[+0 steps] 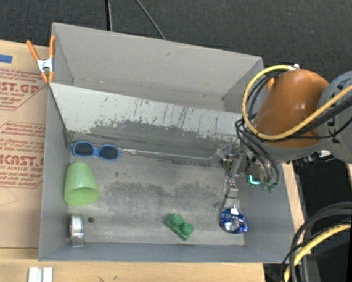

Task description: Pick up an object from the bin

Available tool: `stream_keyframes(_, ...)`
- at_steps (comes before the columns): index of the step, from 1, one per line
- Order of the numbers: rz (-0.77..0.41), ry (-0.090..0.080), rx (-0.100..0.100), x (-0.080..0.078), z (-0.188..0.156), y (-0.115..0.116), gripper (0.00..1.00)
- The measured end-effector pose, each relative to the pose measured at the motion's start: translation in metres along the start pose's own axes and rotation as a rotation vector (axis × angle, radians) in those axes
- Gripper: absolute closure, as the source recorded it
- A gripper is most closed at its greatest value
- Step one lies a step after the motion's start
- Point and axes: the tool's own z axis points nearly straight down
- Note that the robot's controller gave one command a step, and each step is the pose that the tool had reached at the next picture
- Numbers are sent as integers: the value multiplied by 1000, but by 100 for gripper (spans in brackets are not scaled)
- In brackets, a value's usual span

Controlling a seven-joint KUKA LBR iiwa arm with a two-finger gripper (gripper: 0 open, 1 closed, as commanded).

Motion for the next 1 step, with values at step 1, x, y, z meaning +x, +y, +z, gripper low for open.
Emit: stream_keyframes(1, 55, -2, 2, 28, 40, -83, 0)
